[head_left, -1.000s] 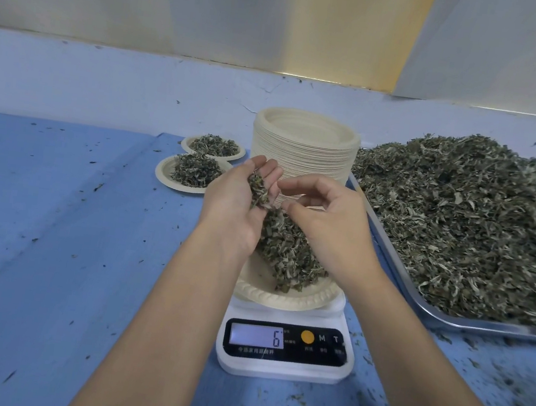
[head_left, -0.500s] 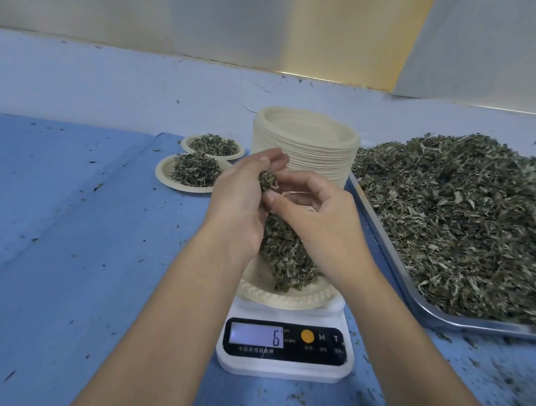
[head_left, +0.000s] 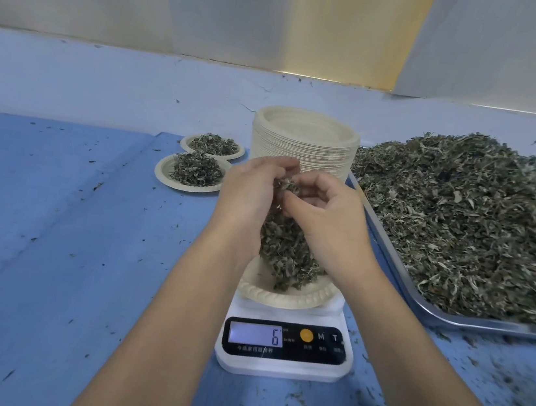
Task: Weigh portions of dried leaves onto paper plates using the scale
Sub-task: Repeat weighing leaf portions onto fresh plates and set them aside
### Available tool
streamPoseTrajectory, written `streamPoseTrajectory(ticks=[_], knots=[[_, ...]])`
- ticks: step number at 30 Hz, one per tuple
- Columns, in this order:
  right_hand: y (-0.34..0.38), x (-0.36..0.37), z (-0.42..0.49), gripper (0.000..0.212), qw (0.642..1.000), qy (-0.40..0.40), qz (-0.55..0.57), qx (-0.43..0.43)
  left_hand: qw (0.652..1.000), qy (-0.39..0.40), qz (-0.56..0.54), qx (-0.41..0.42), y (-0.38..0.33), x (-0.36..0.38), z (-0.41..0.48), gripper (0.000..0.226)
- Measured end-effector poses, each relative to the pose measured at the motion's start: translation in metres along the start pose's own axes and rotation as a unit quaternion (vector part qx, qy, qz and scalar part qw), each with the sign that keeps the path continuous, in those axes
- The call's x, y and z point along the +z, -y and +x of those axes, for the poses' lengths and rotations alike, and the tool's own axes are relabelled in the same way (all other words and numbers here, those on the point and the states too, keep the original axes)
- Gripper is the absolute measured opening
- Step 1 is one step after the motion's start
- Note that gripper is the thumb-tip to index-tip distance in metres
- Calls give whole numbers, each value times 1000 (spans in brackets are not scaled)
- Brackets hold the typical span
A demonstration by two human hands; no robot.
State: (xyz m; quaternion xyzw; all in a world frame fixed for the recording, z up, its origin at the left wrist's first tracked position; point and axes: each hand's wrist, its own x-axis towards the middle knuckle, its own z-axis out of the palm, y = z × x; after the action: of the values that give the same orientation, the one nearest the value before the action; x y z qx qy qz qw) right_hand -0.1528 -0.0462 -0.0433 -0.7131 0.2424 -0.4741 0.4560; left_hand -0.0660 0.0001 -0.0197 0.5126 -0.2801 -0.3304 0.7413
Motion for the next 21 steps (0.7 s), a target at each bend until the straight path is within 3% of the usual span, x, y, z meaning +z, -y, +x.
streamPoseTrajectory(ticks=[6,13,17,21], knots=[[-4,-9,6,19,997,-72,-14,1,999,-25,-32,14,-3,-7,3,34],[-10,-15,9,18,995,-85,-49,7,999,-42,-18,12,-4,-12,1,31],[-9,-16,7,13,996,-49,-72,19,999,-48,-13,7,-5,-13,0,30],[-7,-20,5,11,985,45,-150,69,998,-59,-11,2,-5,-14,-1,30]])
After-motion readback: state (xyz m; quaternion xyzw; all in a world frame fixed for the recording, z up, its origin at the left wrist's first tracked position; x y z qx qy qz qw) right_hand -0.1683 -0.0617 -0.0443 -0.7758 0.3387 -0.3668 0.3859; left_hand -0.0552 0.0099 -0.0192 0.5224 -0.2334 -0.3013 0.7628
